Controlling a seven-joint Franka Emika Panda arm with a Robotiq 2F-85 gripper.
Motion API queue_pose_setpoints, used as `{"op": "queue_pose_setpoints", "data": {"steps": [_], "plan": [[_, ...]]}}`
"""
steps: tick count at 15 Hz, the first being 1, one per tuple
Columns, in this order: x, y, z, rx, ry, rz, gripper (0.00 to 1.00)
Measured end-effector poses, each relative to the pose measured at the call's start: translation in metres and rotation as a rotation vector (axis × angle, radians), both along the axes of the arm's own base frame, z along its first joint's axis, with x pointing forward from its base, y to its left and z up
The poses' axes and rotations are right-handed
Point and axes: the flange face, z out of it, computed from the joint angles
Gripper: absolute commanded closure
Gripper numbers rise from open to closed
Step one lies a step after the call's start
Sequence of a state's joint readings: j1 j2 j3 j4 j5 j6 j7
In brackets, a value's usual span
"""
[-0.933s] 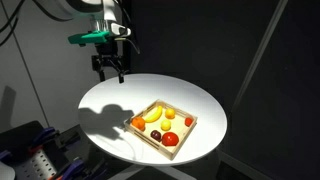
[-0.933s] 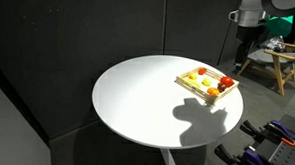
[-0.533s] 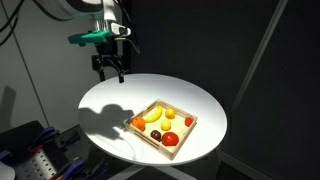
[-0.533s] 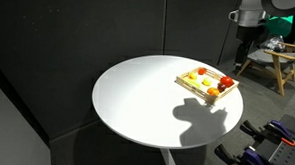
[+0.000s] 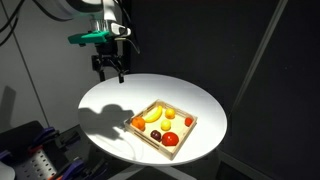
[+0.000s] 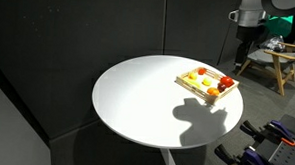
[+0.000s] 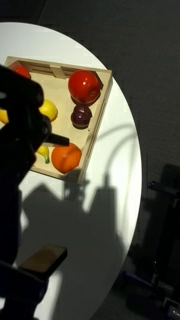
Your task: Remove the lemon from the box
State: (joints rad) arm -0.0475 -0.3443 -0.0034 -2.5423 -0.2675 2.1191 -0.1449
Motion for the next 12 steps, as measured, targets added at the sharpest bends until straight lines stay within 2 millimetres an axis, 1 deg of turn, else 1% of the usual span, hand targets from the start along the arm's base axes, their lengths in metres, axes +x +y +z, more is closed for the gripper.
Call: {"op": "queue_pose_setpoints", "data": {"steps": [8,12], "plan": [[0.002,0.002,-0.005,0.003,0.01,0.002,0.0],[0.011,0.001,-0.007,0.028,0.001,-0.015,0.0]]}}
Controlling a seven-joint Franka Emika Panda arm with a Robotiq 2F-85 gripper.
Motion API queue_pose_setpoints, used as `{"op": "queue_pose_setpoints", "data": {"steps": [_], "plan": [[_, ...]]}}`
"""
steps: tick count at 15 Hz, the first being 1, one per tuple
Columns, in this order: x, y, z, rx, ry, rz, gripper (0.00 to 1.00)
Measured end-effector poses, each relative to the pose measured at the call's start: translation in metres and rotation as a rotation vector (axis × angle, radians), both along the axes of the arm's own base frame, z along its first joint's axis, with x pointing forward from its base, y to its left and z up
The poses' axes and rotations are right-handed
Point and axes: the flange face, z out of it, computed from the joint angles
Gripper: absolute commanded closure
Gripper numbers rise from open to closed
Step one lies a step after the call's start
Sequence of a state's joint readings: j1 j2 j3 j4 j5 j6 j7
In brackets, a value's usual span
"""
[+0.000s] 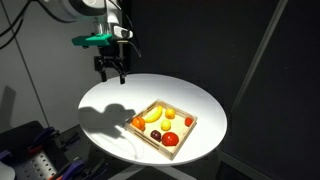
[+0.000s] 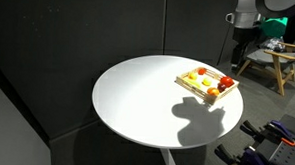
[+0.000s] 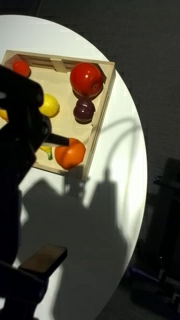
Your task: Remove the lemon from the box
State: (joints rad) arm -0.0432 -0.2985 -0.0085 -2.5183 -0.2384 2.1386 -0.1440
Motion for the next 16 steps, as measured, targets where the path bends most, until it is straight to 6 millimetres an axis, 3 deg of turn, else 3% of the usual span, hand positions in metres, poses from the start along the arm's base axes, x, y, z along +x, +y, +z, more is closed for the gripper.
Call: {"op": "queue_pose_setpoints", "data": {"steps": [16], "plan": [[0.085,-0.022,-0.006,0.119,-0.043,-0.139,0.0]]}}
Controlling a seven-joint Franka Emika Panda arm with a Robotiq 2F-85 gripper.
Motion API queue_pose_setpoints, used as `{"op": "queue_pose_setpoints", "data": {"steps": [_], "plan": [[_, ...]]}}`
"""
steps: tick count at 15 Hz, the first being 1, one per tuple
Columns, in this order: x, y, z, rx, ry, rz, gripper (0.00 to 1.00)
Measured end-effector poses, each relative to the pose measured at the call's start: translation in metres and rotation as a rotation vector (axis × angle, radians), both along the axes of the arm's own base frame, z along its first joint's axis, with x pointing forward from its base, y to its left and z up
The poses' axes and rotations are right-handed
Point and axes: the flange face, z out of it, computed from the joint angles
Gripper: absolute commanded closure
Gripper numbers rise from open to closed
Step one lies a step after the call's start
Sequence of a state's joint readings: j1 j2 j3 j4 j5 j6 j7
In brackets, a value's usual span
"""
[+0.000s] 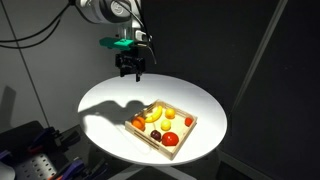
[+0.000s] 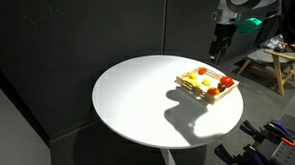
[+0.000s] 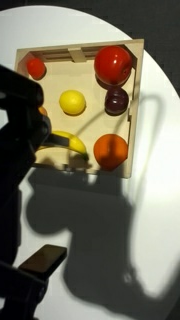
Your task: Remove the lemon from the box
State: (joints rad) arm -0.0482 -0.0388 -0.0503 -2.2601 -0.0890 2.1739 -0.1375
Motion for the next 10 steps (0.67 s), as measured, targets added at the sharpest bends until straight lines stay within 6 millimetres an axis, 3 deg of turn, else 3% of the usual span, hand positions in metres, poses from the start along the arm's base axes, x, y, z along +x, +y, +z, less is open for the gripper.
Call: {"op": "queue_pose_setpoints", "data": {"steps": [10], "plan": [[0.039,-0.038,-0.018,-0.014,0.018,-0.16,0.0]]}}
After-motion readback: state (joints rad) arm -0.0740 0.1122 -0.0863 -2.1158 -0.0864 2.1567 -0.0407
